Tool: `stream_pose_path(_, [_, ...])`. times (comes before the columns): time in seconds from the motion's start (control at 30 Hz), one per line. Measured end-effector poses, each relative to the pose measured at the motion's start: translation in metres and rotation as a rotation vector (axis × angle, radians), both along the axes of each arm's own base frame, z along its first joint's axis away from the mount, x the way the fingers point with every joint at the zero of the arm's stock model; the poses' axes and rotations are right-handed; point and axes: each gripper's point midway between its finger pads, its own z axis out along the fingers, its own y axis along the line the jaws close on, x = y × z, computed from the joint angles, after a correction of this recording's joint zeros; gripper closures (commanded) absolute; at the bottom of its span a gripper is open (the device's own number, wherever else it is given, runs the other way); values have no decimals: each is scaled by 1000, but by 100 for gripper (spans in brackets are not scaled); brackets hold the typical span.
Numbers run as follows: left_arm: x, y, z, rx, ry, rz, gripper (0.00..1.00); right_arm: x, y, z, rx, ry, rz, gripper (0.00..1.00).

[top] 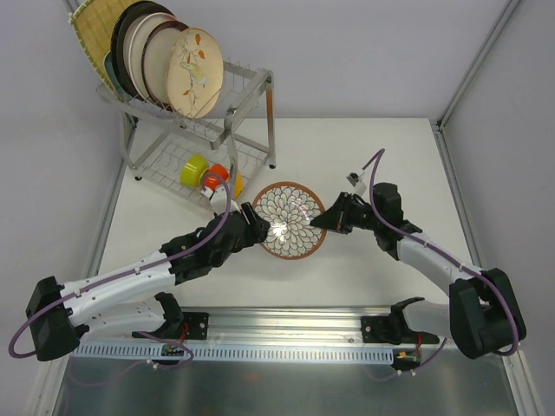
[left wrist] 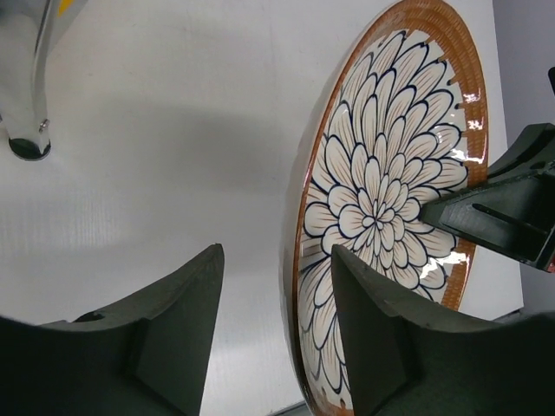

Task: Load the plates into the dish rack
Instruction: Pass the plate from the right arm to the left

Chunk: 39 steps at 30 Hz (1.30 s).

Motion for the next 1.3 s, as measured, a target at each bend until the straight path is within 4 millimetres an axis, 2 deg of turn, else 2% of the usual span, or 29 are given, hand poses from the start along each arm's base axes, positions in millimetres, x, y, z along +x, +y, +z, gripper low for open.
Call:
stream_pose_path(0.1, [-1, -3, -4, 7, 10, -6, 59, -1, -1, 2, 2, -8, -1, 99])
stream_pose_path(0.13, [-1, -4, -4, 6, 13, -6, 68, -1, -1, 2, 3, -11, -2, 100])
stream_pose_path(0.23, [-1, -10, 0, -21, 16, -18, 83, -2, -2, 1, -1, -9, -7, 99])
stream_pose_path(0.47, [-3, -11, 8, -56, 8, -17, 100, -4, -4, 4, -9, -38, -8, 99])
stream_pose_path(0.63, [-4, -10, 10, -50, -3, -27, 100, -5, -5, 3, -19, -56, -7, 96])
stream_pose_path(0.83, [-6, -5, 14, 23, -55, -77, 100, -10, -6, -7, -43, -54, 5, 65])
stream_pose_path(0.93, [-8, 6, 10, 127, -82, -109, 100, -11, -8, -14, -61, -52, 4, 50])
stream_pose_path(1.13, [-9, 16, 1, 285, -124, -188, 100, -9, -10, -19, -85, -58, -2, 30])
stream_pose_path(1.27, [-9, 13, 9, 362, -181, -276, 100, -9, -15, -27, -130, -50, -17, 18])
stream_pose_path(1.3, [-9, 11, 12, 375, -196, -297, 100, -8, -18, -29, -147, -49, -28, 12])
